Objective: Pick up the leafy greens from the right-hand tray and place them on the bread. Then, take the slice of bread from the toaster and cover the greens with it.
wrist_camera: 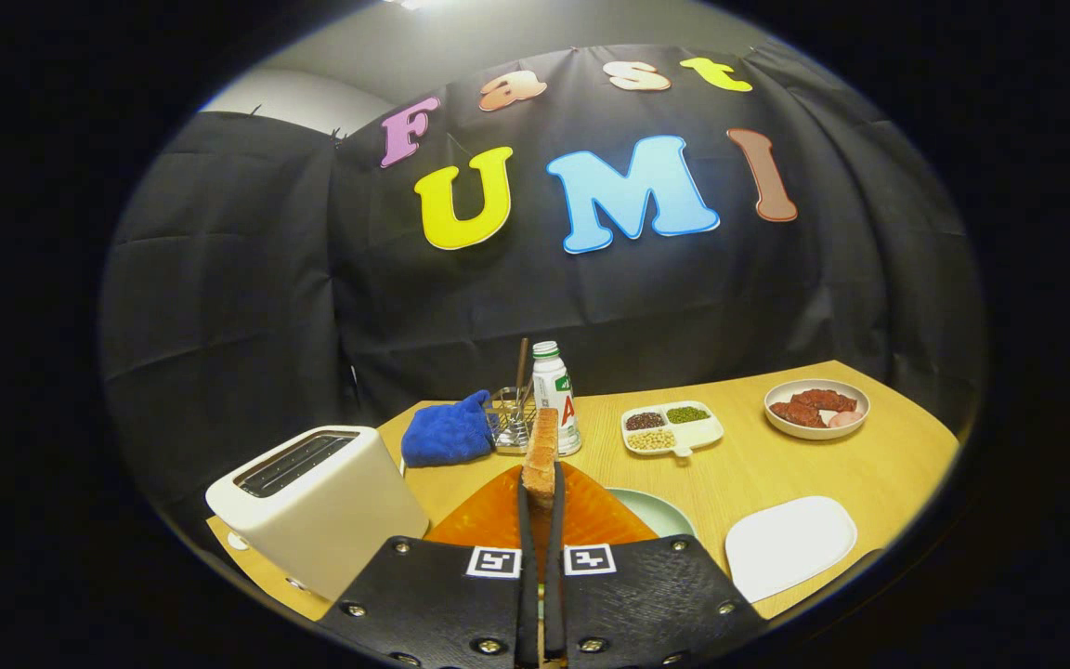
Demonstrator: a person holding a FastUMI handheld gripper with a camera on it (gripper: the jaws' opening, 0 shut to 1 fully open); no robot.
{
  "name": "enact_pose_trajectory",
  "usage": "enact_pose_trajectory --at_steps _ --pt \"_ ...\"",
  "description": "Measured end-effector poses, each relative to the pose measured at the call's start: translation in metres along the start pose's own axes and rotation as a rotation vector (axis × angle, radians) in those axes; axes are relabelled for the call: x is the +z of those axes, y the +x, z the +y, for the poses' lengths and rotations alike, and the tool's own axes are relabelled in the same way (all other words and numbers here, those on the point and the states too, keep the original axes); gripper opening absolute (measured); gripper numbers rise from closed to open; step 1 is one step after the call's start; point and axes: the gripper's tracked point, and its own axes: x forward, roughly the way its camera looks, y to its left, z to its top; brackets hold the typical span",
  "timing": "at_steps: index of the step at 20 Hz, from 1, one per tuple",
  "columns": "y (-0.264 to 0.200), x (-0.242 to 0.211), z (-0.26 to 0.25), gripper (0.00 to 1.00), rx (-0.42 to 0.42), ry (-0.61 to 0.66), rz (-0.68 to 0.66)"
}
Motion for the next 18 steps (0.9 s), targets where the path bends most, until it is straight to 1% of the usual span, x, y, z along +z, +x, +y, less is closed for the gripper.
enact_pose_trajectory --at_steps 5,9,14,18 --pt "0.013 -0.018 0.01 0.03 0.033 0.018 0.02" --pt "0.018 -0.029 0.012 0.03 0.044 0.04 0.037" --pt "0.023 -0.044 -0.006 0.03 0.021 0.08 0.067" --pt "0.023 -0.053 -0.027 0.03 -0.038 0.057 0.085"
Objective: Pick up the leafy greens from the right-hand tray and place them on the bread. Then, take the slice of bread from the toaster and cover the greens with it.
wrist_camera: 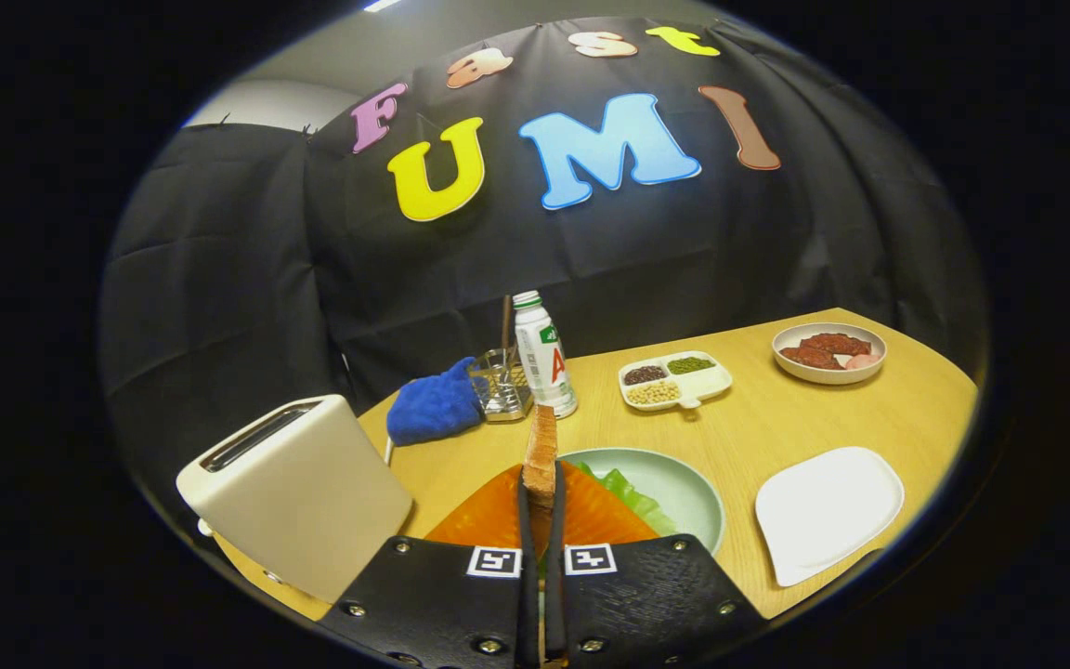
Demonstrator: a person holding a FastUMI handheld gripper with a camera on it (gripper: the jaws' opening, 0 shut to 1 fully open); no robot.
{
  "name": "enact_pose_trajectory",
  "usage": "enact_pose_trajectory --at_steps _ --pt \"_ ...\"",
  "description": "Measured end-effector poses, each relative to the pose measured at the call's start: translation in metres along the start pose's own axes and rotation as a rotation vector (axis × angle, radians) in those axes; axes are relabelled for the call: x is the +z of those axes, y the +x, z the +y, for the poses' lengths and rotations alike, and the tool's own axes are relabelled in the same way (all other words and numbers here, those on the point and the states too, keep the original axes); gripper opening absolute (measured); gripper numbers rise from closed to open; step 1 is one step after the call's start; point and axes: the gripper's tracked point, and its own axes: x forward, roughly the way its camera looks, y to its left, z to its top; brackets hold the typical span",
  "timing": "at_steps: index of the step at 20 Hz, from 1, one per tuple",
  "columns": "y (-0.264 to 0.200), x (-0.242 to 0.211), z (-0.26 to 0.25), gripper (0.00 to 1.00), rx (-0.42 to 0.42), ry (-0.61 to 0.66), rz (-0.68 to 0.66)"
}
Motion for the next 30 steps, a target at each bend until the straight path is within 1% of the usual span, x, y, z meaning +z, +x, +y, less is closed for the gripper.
enact_pose_trajectory --at_steps 1,3,5,6,7,9,10,11,12,13,14,15,16,17,18,19,20,22,26,30 --pt "-0.001 -0.002 -0.005 0.03 -0.013 -0.008 0.007" --pt "-0.001 -0.005 -0.009 0.06 -0.025 -0.024 0.016" --pt "-0.002 -0.007 -0.012 0.07 -0.036 -0.047 0.023" --pt "-0.002 -0.008 -0.013 0.1 -0.041 -0.06 0.026" --pt "-0.003 -0.008 -0.014 0.1 -0.048 -0.075 0.029" --pt "-0.004 -0.011 -0.016 0.14 -0.047 -0.097 0.037" --pt "-0.003 -0.012 -0.018 0.14 -0.049 -0.101 0.038" --pt "-0.004 -0.012 -0.019 0.18 -0.047 -0.102 0.041" --pt "-0.004 -0.013 -0.023 0.18 -0.062 -0.112 0.044" --pt "-0.005 -0.015 -0.026 0.24 -0.067 -0.122 0.051" --pt "-0.006 -0.015 -0.029 0.24 -0.076 -0.131 0.051" --pt "-0.006 -0.017 -0.031 0.28 -0.083 -0.138 0.054" --pt "-0.005 -0.018 -0.034 0.29 -0.087 -0.14 0.054" --pt "-0.005 -0.02 -0.037 0.31 -0.093 -0.139 0.062" --pt "-0.005 -0.02 -0.039 0.31 -0.095 -0.139 0.064" --pt "-0.005 -0.023 -0.04 0.36 -0.092 -0.138 0.076" --pt "-0.005 -0.026 -0.041 0.36 -0.088 -0.133 0.083" --pt "-0.006 -0.028 -0.041 0.39 -0.076 -0.121 0.088" --pt "-0.012 -0.014 -0.044 0.4 -0.084 -0.121 0.038" --pt "-0.024 0.007 -0.047 0.4 -0.065 -0.129 -0.02"
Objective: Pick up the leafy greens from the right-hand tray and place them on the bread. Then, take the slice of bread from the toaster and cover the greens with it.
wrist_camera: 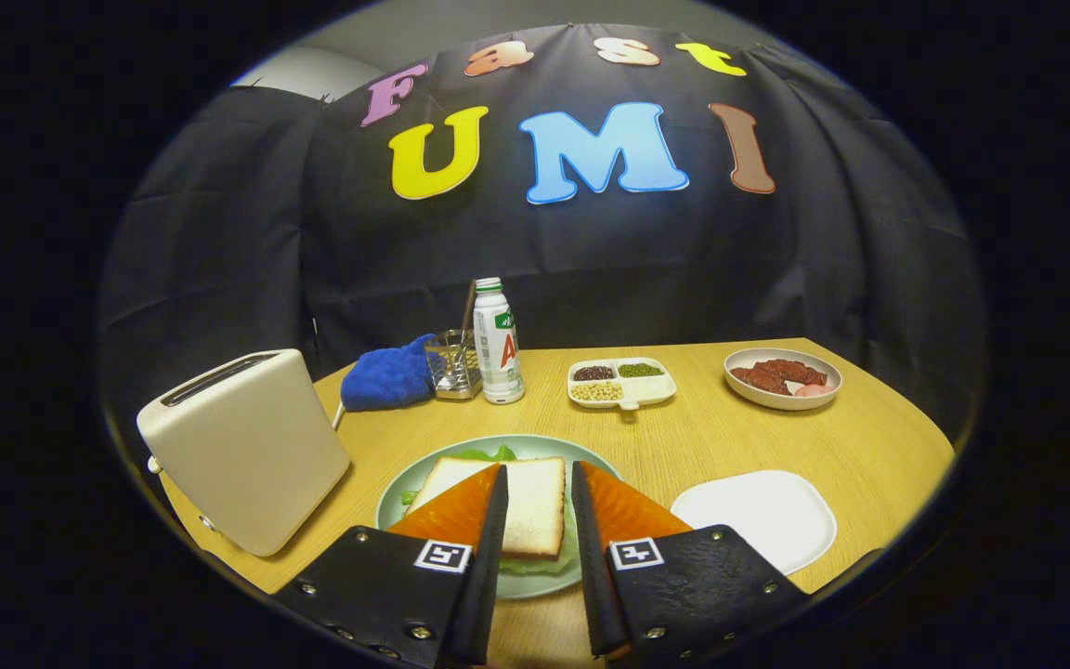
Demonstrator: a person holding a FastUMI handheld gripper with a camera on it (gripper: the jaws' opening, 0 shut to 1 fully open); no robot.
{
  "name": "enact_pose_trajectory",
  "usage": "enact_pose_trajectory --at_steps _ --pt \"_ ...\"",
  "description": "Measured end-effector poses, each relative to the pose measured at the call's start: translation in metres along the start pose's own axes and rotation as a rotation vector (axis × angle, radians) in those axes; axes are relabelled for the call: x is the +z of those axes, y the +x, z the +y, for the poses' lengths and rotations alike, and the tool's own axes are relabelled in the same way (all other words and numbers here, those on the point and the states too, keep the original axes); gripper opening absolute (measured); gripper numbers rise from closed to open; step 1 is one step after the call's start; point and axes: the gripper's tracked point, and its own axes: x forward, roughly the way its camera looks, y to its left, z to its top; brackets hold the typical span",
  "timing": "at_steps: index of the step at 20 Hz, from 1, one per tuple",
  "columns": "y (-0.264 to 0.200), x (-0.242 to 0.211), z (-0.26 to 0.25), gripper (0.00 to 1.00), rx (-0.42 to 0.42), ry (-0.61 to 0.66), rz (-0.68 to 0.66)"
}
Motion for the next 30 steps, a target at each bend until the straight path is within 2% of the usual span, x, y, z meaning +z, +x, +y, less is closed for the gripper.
enact_pose_trajectory --at_steps 4,12,16,19,23,26,30 --pt "-0.017 0.026 -0.022 0.4 -0.018 -0.008 -0.08" --pt "-0.05 0.065 -0.087 0.4 -0.113 -0.058 -0.19" --pt "-0.061 0.073 -0.116 0.4 -0.125 -0.039 -0.2" --pt "-0.065 0.088 -0.142 0.4 -0.15 0.039 -0.215" --pt "-0.066 0.085 -0.177 0.4 -0.167 0.017 -0.166" --pt "-0.077 0.086 -0.216 0.4 -0.22 -0.025 -0.168" --pt "-0.089 0.087 -0.243 0.4 -0.17 -0.02 -0.2"
